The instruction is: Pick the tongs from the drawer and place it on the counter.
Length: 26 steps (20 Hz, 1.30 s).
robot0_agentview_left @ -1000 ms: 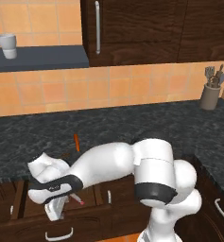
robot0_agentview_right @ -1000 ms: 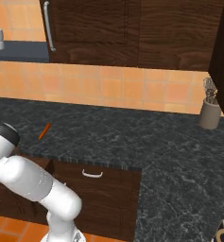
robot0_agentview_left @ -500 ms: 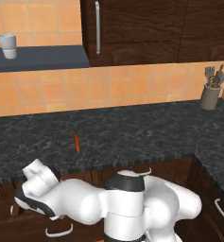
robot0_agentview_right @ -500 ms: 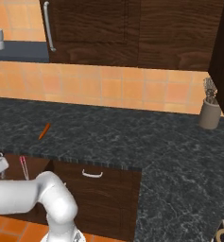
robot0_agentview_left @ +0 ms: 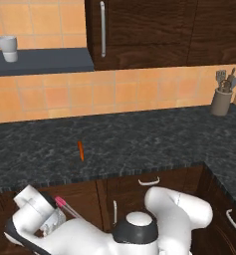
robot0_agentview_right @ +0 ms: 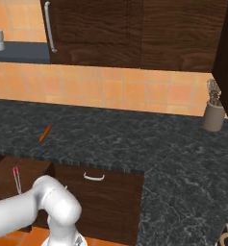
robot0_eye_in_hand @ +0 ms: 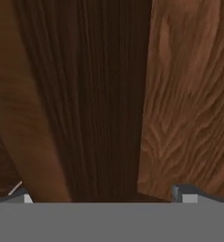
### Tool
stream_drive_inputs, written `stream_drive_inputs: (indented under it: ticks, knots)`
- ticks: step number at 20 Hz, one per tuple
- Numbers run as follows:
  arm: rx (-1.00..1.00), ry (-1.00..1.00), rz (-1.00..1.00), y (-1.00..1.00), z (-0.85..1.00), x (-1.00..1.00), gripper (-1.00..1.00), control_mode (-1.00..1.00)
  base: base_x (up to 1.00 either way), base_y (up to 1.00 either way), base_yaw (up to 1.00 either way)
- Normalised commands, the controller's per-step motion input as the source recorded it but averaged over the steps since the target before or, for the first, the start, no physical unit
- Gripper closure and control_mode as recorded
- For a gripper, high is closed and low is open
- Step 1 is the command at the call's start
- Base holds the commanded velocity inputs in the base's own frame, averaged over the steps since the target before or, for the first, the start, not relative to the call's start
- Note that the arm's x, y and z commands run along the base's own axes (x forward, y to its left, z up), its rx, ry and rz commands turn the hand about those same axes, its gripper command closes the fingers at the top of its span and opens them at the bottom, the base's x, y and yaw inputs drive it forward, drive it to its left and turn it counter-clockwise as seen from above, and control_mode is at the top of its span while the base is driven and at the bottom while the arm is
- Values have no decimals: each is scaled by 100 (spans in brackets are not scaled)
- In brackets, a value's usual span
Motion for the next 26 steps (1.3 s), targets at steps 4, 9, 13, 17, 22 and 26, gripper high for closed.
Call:
stream_drive_inputs:
  ticks: [4, 9, 13, 17, 22, 26]
  knots:
    - [1, 1, 9, 7, 11, -100, -100, -100, 0, 0, 0]
    - [8, -22, -3, -6, 100, -49, -100, -100, 0, 0, 0]
    - [14, -14, -22, -64, 100, 28, -100, -100, 0, 0, 0]
    - [4, -4, -36, -100, 63, 84, -100, -100, 0, 0, 0]
    - [-5, -16, -47, -9, -37, 96, -100, -100, 0, 0, 0]
    - [-5, -12, -34, 66, -41, 96, -100, -100, 0, 0, 0]
